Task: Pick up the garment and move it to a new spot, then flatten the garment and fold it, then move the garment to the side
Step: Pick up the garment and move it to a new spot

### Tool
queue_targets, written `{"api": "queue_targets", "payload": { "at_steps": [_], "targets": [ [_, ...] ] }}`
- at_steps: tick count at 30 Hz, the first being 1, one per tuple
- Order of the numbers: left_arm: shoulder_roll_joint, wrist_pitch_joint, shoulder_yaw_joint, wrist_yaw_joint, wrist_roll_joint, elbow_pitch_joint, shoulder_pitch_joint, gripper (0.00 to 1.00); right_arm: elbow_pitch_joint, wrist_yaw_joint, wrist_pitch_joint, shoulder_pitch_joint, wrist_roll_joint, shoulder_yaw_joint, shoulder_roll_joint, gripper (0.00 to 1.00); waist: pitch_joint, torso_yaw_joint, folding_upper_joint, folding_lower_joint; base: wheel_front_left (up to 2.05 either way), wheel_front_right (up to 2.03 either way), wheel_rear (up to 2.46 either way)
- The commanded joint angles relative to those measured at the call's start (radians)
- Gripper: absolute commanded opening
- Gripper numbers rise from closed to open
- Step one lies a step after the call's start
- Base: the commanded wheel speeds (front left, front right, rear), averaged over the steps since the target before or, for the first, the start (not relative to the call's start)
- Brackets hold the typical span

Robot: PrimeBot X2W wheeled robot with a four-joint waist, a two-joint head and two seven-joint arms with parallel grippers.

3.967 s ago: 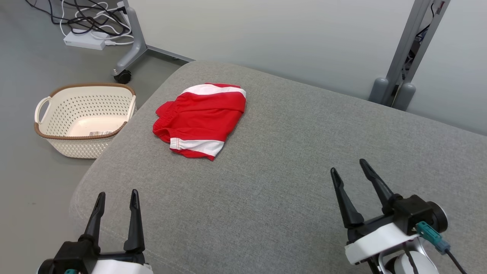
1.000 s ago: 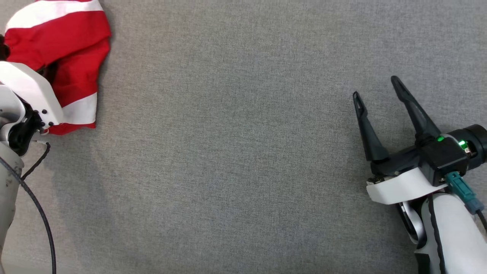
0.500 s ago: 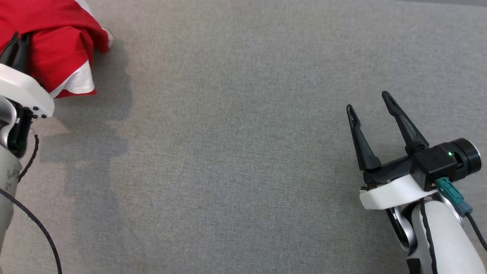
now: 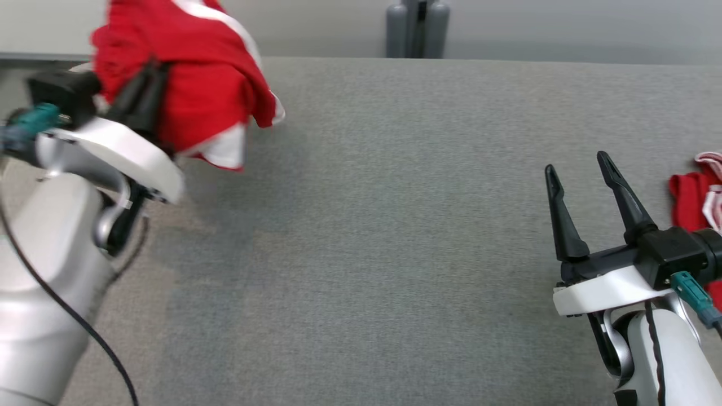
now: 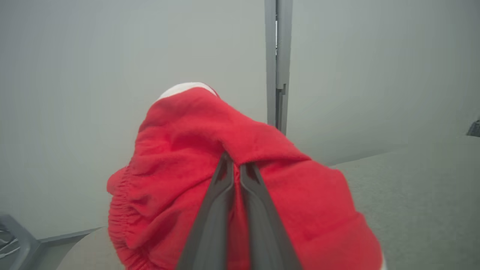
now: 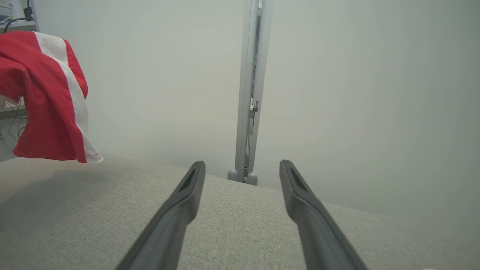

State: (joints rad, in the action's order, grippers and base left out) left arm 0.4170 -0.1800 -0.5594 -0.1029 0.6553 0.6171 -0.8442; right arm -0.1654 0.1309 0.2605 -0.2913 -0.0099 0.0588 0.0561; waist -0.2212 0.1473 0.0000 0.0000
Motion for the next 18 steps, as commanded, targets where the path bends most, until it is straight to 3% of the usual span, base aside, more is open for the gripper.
{"api": "queue_targets", "payload": {
  "at_steps": [1, 11, 18],
  "targets": [
    [-0.008, 0.019, -0.015, 0.013, -0.007, -0.050, 0.029, 0.00, 0.008, 0.000, 0.007, 0.013, 0.002, -0.011, -0.001, 1.00, 0.018, -0.031, 0.0000, 0.0000, 0.00, 0.00, 0.00],
    [-0.071, 0.143, -0.126, 0.073, -0.022, -0.331, 0.160, 0.00, 0.060, 0.000, 0.006, 0.006, 0.009, -0.049, -0.003, 1.00, 0.023, -0.137, 0.0000, 0.0000, 0.00, 0.00, 0.00],
    [-0.149, 0.166, -0.225, 0.106, -0.071, -0.351, 0.198, 0.00, 0.094, 0.000, 0.006, -0.006, 0.031, -0.058, -0.003, 1.00, -0.003, -0.238, 0.0000, 0.0000, 0.00, 0.00, 0.00]
  ]
}}
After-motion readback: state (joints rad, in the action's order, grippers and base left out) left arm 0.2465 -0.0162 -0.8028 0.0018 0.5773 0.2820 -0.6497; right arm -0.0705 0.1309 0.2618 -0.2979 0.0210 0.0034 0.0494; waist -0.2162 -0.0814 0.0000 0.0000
